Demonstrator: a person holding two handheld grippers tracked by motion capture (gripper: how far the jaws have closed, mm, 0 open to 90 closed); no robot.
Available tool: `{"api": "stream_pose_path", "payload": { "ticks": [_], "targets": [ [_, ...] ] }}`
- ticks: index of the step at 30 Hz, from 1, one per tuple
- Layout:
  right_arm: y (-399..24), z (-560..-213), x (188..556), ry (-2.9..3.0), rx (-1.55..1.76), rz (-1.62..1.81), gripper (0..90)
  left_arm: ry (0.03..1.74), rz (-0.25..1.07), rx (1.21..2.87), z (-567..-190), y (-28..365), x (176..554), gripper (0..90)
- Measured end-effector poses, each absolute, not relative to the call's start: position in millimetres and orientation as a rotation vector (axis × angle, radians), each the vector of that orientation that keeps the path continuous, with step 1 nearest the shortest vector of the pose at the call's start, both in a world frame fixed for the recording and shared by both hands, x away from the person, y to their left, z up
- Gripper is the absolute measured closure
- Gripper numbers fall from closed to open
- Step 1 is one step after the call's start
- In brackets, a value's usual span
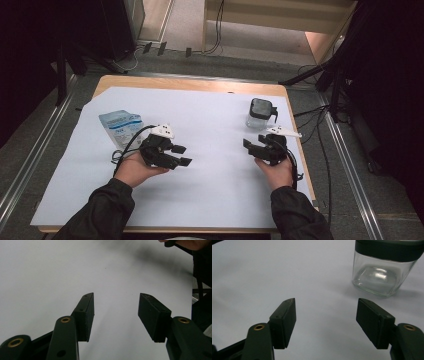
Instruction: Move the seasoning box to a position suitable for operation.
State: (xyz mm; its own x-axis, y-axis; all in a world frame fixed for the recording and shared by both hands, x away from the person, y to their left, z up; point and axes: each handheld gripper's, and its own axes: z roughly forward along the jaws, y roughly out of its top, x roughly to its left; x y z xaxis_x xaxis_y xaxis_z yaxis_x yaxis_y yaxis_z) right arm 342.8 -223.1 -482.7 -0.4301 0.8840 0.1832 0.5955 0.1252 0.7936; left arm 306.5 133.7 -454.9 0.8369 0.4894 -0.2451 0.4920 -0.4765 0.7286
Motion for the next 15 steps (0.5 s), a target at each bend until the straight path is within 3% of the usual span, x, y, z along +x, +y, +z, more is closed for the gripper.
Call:
{"api": "stream_pose_path", "payload": {
  "ticks": [8,15],
  "targets": [
    [-223.2,-481.0,363.8,2.003,1.491,1.154,15.2,0.731,0.051,2.149,-454.6,138.7,301.2,41.3],
    [-222.8,-479.3,377.8,1.983,1.511,1.147,5.0,0.765,0.043,2.142,-454.4,143.1,297.1,37.2]
  ]
}}
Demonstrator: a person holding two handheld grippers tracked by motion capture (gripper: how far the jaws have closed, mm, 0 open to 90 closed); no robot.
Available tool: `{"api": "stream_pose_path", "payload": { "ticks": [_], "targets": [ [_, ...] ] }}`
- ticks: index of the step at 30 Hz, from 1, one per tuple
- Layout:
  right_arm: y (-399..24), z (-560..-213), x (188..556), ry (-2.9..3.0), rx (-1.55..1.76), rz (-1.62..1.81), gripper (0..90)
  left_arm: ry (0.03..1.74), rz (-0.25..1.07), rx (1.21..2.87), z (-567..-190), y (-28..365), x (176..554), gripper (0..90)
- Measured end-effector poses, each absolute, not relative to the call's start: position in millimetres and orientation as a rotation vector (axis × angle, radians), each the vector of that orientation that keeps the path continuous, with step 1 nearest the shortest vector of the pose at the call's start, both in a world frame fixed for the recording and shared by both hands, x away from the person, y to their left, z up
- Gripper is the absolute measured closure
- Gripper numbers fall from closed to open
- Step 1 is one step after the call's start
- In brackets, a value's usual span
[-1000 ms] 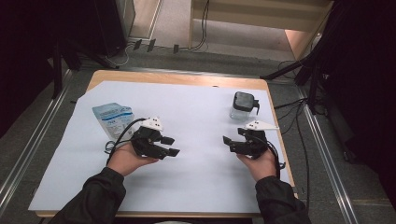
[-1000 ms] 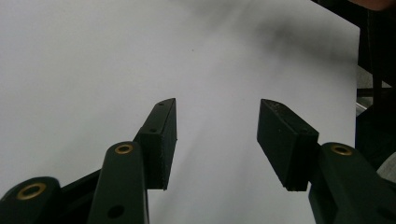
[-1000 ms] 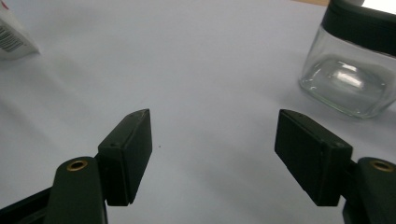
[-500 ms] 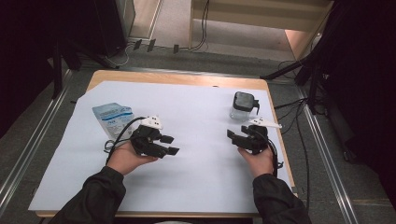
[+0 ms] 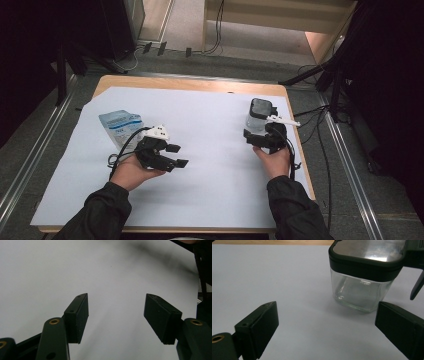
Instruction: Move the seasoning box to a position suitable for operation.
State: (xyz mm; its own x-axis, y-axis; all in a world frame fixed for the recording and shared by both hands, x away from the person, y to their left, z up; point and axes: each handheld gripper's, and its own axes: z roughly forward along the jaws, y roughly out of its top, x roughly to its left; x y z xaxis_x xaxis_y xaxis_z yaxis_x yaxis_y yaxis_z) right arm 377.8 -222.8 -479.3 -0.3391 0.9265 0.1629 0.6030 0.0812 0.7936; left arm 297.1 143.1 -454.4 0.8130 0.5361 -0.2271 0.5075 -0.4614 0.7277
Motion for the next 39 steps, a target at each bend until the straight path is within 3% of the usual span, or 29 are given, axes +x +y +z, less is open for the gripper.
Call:
{"api": "stream_pose_path", "payload": {
  "ticks": [6,20,27,39],
  "targets": [
    [-218.7,-482.7,390.1,1.966,1.530,1.081,0.7,0.768,0.047,2.137,-453.6,145.0,293.8,36.9],
    [-217.5,-491.8,420.9,1.923,1.609,0.982,1.4,0.794,0.062,2.127,-453.5,150.2,286.4,36.7],
    [-215.7,-480.9,408.7,1.905,1.632,1.030,4.1,0.813,0.071,2.119,-453.7,154.5,283.8,36.6],
    [-215.2,-488.4,433.0,1.803,1.665,1.003,4.1,0.820,0.073,2.123,-454.7,154.3,281.2,36.3]
  ]
}}
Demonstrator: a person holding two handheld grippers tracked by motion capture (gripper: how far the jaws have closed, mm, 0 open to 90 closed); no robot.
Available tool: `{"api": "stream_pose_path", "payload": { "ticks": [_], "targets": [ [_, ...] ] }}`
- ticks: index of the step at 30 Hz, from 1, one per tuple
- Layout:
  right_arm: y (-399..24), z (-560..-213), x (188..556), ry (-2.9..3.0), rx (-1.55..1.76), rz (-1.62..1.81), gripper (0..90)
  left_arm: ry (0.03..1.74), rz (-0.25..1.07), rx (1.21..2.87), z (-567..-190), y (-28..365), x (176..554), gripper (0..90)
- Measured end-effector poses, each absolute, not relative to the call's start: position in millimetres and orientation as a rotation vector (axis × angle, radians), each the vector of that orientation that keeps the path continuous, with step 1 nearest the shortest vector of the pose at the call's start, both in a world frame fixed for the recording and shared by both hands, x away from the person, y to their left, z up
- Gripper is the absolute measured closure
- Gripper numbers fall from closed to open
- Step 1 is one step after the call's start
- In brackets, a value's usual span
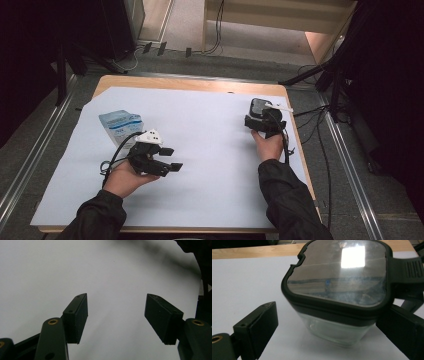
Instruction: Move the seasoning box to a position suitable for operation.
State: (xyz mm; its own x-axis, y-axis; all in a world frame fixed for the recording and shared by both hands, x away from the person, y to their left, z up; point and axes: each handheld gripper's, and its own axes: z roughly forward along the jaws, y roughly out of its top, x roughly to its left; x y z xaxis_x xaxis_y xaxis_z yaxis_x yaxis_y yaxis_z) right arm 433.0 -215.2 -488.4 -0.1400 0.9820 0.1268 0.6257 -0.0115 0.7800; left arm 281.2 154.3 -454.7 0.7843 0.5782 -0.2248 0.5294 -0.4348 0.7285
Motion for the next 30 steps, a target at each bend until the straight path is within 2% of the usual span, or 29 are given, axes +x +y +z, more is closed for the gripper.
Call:
{"api": "stream_pose_path", "payload": {
  "ticks": [11,18,30],
  "targets": [
    [-210.4,-495.6,451.9,1.753,1.680,0.974,3.5,0.827,0.066,2.108,-455.2,157.5,279.3,36.3],
    [-213.5,-499.4,461.2,1.748,1.667,0.973,10.2,0.841,0.071,2.094,-455.8,160.2,278.2,36.2],
    [-219.2,-497.7,457.3,1.811,1.574,0.968,15.2,0.853,0.065,2.090,-456.5,162.8,278.8,35.3]
  ]
}}
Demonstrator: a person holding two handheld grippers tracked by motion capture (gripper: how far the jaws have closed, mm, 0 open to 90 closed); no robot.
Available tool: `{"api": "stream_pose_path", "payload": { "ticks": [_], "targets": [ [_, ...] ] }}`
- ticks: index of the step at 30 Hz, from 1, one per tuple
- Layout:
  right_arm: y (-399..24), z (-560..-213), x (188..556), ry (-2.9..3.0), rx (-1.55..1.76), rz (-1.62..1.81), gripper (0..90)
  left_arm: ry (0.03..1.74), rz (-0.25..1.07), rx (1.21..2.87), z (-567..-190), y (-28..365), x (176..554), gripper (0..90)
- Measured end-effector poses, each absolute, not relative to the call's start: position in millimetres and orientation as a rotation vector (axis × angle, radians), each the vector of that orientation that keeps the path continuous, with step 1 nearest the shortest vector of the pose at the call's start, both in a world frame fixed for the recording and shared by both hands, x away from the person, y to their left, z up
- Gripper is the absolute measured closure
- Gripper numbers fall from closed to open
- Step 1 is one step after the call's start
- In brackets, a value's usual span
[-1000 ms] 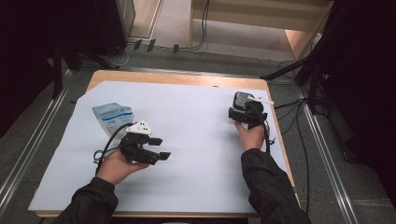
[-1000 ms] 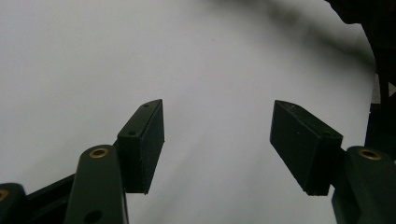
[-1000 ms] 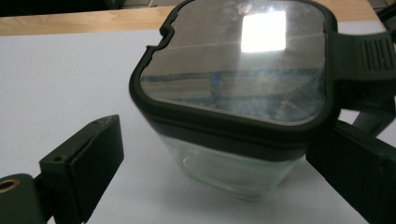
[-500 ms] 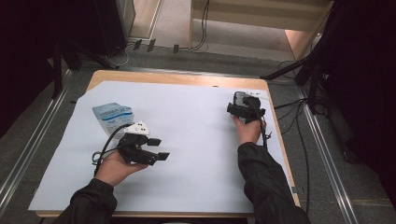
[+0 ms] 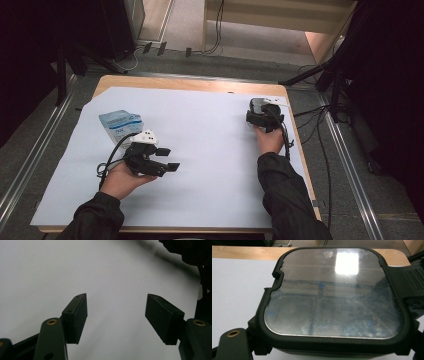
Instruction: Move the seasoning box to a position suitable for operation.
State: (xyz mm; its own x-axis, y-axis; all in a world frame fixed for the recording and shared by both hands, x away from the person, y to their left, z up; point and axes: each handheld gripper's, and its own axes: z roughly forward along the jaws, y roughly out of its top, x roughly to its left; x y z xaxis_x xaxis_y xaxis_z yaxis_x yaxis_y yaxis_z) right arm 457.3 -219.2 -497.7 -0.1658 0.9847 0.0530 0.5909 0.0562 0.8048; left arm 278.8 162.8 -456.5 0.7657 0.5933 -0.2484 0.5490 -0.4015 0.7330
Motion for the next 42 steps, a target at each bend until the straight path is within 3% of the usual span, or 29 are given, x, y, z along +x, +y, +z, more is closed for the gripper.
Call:
{"api": "stream_pose_path", "payload": {
  "ticks": [19,42],
  "targets": [
    [-218.0,-481.9,440.7,1.860,1.480,1.013,16.2,0.854,0.038,2.094,-456.9,162.8,285.7,32.9],
    [-199.2,-463.5,370.0,2.025,1.367,1.142,16.2,0.827,0.040,2.113,-456.0,158.3,300.5,34.0]
  ]
}}
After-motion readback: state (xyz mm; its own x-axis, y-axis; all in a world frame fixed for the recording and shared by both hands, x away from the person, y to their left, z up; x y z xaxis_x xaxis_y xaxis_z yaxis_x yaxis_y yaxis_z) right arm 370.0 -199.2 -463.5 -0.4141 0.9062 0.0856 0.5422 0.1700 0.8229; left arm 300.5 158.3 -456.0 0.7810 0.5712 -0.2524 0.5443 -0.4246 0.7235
